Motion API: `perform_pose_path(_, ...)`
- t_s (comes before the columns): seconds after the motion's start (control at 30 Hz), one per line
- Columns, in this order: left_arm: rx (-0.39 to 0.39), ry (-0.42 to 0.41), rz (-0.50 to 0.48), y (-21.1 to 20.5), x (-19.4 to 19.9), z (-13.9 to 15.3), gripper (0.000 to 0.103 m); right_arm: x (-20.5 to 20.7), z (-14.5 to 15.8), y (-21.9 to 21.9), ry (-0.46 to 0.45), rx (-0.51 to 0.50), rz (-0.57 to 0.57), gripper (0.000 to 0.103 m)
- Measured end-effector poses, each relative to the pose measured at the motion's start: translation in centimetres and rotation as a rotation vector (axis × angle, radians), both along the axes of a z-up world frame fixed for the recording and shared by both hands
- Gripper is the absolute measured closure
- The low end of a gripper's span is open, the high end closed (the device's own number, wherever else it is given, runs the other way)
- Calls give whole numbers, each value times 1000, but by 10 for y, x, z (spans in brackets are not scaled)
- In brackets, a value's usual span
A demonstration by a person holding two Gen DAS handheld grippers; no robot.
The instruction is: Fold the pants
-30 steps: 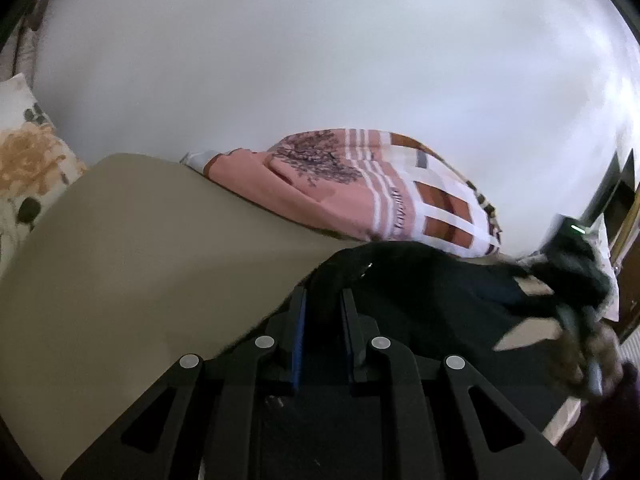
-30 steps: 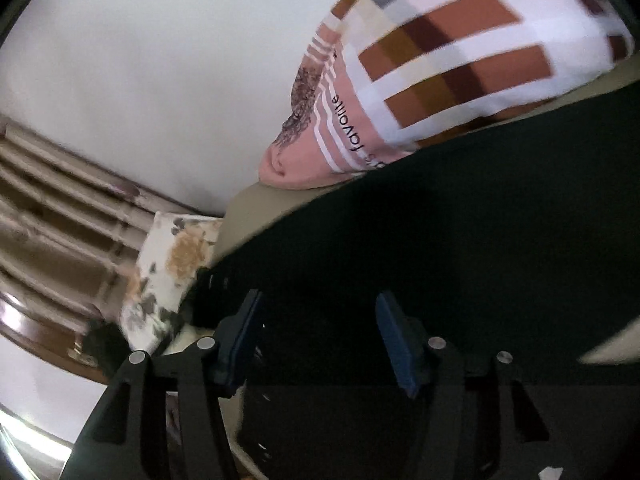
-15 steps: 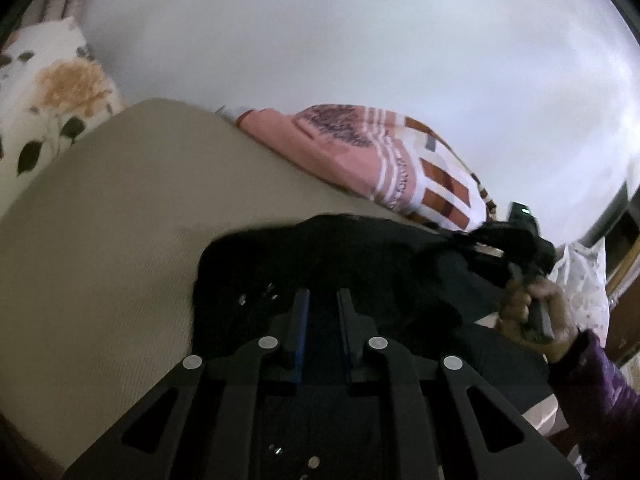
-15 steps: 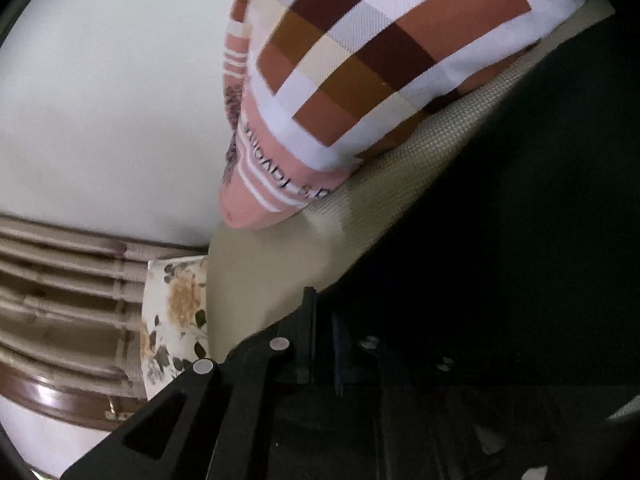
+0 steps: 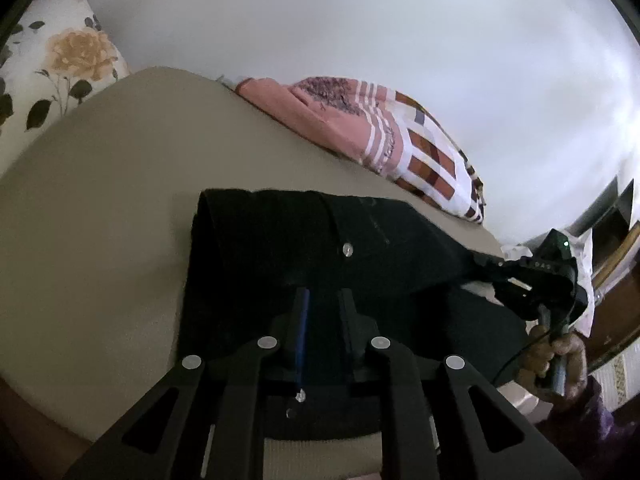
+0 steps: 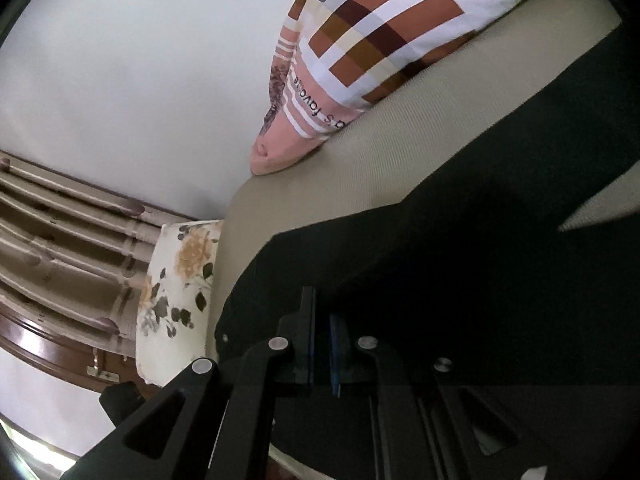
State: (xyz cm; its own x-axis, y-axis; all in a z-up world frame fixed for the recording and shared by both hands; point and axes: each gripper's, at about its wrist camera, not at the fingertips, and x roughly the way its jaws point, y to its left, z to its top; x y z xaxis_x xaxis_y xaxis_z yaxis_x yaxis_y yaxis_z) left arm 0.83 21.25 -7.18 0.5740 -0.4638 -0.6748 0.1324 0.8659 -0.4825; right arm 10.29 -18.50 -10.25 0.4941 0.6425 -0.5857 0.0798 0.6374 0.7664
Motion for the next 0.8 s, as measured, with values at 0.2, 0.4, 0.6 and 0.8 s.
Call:
perform_pose_path(0.2, 27, 47, 21, 2, -15, -9, 63, -41, -7, -5, 17, -10, -3, 96)
perform_pose_path(0.4, -87, 147, 84, 21, -21, -29, 48, -61, -20, -11, 41, 14, -4, 96)
perform_pose_path(0.6, -167, 248, 74, 24, -5, -55, 43, -60, -18, -12, 32, 16, 6, 96)
perform_pose_path(0.8, -317, 270, 106, 27, 18, -78, 42, -60, -14, -12, 34, 25, 8, 96)
